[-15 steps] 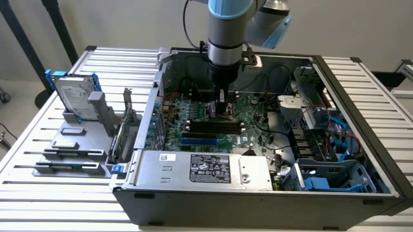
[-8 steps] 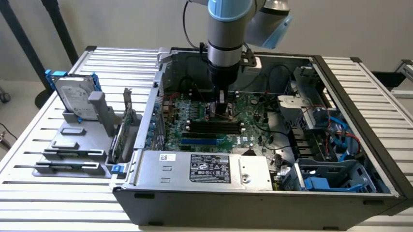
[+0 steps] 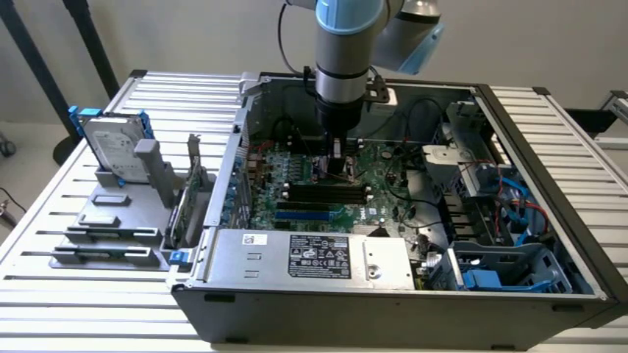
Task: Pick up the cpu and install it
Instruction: 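Place the cpu into insertion slot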
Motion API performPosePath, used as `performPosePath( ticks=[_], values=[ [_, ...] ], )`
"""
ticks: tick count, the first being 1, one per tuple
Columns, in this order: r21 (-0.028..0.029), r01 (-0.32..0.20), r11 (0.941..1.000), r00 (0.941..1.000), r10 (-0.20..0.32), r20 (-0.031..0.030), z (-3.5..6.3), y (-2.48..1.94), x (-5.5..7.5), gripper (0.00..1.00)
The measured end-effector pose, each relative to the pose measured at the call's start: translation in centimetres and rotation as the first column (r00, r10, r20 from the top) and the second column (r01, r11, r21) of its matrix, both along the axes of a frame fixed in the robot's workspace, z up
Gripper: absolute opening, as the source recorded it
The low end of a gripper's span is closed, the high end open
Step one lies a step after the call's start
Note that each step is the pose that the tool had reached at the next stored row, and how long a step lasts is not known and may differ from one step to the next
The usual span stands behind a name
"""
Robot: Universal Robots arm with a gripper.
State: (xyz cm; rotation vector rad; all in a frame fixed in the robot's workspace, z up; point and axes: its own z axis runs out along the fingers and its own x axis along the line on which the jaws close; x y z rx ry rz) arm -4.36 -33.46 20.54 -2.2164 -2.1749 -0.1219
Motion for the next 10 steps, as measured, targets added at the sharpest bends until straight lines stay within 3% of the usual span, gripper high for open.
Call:
performPosePath(
  ticks=[5,10],
  values=[
    [-0.0033,0.000,1.0000,1.0000,0.000,0.0002,-0.06,0.22,0.01,0.55],
    [-0.0123,0.001,0.9999,1.0000,-0.001,0.0005,-0.11,0.34,0.01,0.55]
  ],
)
